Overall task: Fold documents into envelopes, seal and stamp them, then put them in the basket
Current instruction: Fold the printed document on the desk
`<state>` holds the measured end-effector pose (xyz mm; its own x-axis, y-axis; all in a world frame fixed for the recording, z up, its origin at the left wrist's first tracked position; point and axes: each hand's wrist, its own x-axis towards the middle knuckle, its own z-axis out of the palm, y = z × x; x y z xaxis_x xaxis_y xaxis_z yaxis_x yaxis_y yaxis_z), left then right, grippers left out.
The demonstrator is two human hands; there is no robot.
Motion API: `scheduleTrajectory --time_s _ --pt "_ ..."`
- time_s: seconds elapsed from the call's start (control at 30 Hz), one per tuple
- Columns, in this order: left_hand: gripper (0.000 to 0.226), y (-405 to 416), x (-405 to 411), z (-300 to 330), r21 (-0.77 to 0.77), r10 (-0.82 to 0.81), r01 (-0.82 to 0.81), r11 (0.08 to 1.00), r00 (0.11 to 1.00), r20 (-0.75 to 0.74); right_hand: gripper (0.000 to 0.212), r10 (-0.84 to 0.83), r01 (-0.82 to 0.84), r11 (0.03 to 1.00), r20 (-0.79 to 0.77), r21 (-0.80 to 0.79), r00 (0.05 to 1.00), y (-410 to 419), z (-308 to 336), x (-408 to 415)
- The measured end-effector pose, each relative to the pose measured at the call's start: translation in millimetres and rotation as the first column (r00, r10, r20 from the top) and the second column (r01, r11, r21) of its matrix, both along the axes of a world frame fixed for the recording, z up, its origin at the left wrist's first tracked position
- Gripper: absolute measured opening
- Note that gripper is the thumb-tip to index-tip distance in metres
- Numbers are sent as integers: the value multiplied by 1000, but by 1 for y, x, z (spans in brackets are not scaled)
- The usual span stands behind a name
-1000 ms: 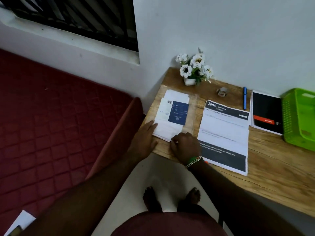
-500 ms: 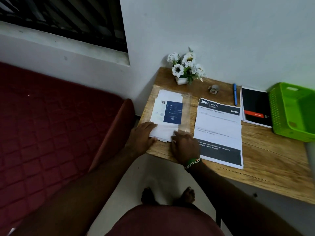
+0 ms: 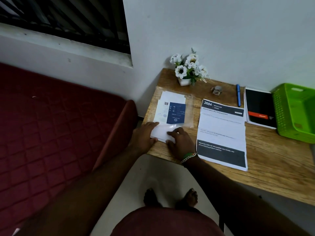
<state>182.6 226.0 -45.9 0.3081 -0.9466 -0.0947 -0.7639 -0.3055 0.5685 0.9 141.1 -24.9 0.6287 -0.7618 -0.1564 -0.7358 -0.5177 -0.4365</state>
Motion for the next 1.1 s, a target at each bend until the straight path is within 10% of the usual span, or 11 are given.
scheduleTrajectory --time_s 0.63,0.9,1.1 --pt "72 -4 1 2 -32 71 -74 997 993 -91 21 42 -49 989 -53 -139 998 -9 5 8" --pt "79 -2 1 0 -10 110 -114 993 977 -181 9 94 -91 995 162 -27 982 -14 1 -4" --pt "40 -3 -1 2 -95 123 -142 985 975 -187 22 117 -122 992 169 24 979 -13 0 -17"
